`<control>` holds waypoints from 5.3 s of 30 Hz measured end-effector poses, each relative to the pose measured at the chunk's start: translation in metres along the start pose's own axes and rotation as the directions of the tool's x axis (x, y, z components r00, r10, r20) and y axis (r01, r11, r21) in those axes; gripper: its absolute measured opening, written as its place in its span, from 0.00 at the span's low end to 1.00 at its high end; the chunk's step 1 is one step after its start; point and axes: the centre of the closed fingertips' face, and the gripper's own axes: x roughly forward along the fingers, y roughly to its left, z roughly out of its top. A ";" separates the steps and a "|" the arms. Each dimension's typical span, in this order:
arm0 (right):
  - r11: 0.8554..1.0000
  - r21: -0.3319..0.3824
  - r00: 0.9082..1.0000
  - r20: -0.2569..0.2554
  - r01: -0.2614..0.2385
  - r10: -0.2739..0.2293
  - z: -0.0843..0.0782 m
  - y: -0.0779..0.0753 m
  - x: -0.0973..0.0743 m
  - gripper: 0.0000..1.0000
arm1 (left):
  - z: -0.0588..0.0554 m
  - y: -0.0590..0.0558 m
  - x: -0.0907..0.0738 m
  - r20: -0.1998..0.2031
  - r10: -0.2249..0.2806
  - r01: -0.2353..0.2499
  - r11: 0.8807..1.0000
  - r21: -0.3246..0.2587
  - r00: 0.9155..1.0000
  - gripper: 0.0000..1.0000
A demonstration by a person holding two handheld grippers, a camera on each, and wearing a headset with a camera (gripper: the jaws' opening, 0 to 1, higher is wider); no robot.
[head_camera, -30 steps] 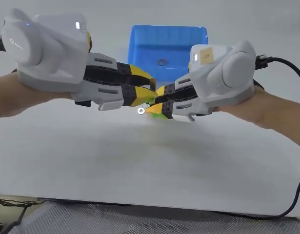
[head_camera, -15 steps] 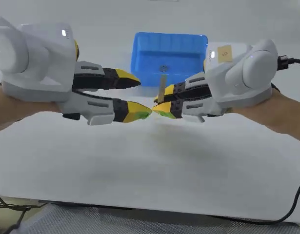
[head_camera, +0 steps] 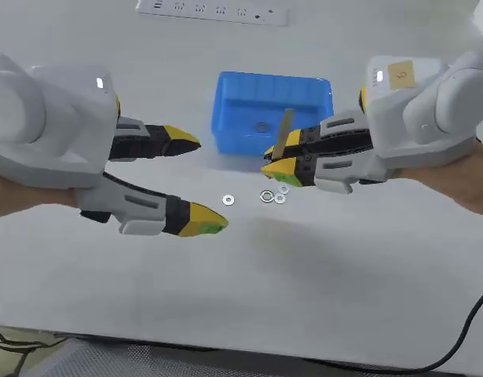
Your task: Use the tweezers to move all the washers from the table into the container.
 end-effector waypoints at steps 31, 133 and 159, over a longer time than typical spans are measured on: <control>0.992 0.038 0.992 -0.020 0.122 -0.121 -0.022 -0.106 0.015 0.09 | -0.013 0.018 -0.006 0.005 0.080 -0.079 0.991 -0.105 0.997 0.99; 0.989 -0.055 0.988 -0.065 0.139 -0.143 -0.025 -0.105 0.025 0.12 | 0.108 0.088 0.071 0.126 -0.067 0.036 0.971 0.237 0.990 0.05; 0.967 0.115 0.969 0.070 0.227 -0.235 -0.009 -0.076 -0.006 0.68 | 0.099 0.070 0.012 0.162 -0.031 -0.012 0.966 0.259 0.986 0.05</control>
